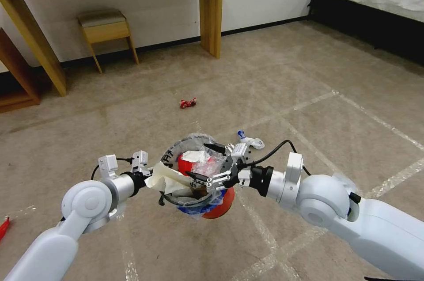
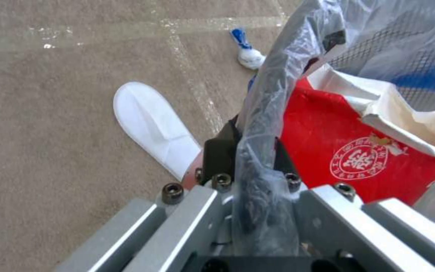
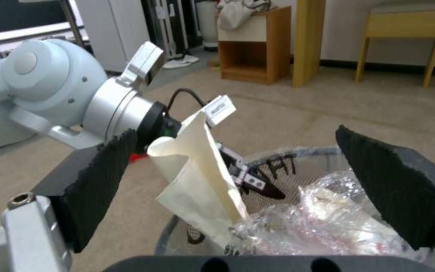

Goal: Pick up the trash bin and place the garbage on the floor into it.

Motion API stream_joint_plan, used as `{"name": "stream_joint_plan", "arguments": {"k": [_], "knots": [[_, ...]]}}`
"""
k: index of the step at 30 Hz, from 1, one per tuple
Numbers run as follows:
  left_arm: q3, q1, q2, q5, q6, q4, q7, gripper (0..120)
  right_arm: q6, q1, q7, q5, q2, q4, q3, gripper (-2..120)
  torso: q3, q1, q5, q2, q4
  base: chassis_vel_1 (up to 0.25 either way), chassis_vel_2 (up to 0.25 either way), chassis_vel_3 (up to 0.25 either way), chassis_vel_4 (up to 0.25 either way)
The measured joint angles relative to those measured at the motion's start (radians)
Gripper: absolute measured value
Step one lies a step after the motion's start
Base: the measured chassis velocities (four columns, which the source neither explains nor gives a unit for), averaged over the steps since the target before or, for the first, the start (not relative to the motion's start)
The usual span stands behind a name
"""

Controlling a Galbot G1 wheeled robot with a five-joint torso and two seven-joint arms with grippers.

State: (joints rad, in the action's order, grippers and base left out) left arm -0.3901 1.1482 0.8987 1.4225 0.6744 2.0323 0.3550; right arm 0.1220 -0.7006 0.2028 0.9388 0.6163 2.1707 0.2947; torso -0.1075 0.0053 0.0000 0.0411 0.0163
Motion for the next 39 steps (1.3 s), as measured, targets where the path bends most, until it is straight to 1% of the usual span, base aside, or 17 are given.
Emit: {"name": "stream_joint_plan", "arguments": {"k": [14, 21, 26, 28, 29, 31, 32, 36, 39], "knots": [[0.003, 0.009, 0.006, -0.002, -0.001, -0.002, 0.0, 1, -0.005, 0.016, 0.0, 0.002, 0.018, -0.018, -0.002, 100, 0.0, 0.0, 0.0, 0.0, 0.0, 0.0, 0.0, 0.0, 0.0], [0.004, 0.009, 0.007, -0.022, 0.0, -0.014, -0.003, 1, -0.007, 0.038, 0.0, 0.034, 0.022, -0.009, -0.04, 100, 0.0, 0.0, 0.0, 0.0, 0.0, 0.0, 0.0, 0.0, 0.0], [-0.019, 0.013, 0.008, -0.051, -0.002, -0.033, -0.012, 1, -0.007, 0.038, 0.005, 0.064, 0.002, 0.005, -0.108, 100, 0.0, 0.0, -0.0001, 0.0, -0.0002, 0.0, 0.0, 0.0, 0.0], [-0.052, 0.02, 0.002, -0.078, -0.008, -0.055, -0.018, 1, -0.01, 0.01, 0.014, 0.075, -0.018, 0.001, -0.18, 100, 0.0, 0.0, -0.0001, 0.0, 0.0001, 0.0, 0.0, 0.0, 0.0], [-0.052, 0.02, 0.002, -0.078, -0.008, -0.055, -0.018, 1, -0.01, 0.01, 0.014, 0.075, -0.018, 0.001, -0.18, 100, 0.0, 0.0, -0.0001, 0.0, 0.0001, 0.0, 0.0, 0.0, 0.0], [-0.074, 0.027, -0.004, -0.096, -0.013, -0.066, -0.023, 1, -0.011, -0.006, 0.014, 0.079, -0.023, -0.015, -0.219, 100, 0.0, 0.0, 0.0001, 0.0, 0.0001, 0.0, 0.0, 0.0, 0.0], [-0.074, 0.027, -0.004, -0.096, -0.013, -0.066, -0.023, 1, -0.011, -0.006, 0.014, 0.079, -0.023, -0.015, -0.219, 100, 0.0, 0.0, 0.0001, 0.0, 0.0001, 0.0, 0.0, 0.0, 0.0], [-0.107, 0.035, -0.004, -0.127, -0.021, -0.082, -0.024, 1, -0.013, -0.01, 0.003, 0.073, -0.018, -0.063, -0.251, 100, 0.0, 0.0, 0.0002, 0.0, -0.0003, 0.0, 0.0, 0.0, 0.0], [-0.112, 0.025, -0.007, -0.139, -0.022, -0.099, -0.024, 1, -0.003, -0.008, -0.005, 0.072, -0.03, -0.1, -0.266, 100, 0.0, 0.0, -0.0001, 0.0, -0.0003, 0.0, 0.0, 0.0, 0.0]]}}
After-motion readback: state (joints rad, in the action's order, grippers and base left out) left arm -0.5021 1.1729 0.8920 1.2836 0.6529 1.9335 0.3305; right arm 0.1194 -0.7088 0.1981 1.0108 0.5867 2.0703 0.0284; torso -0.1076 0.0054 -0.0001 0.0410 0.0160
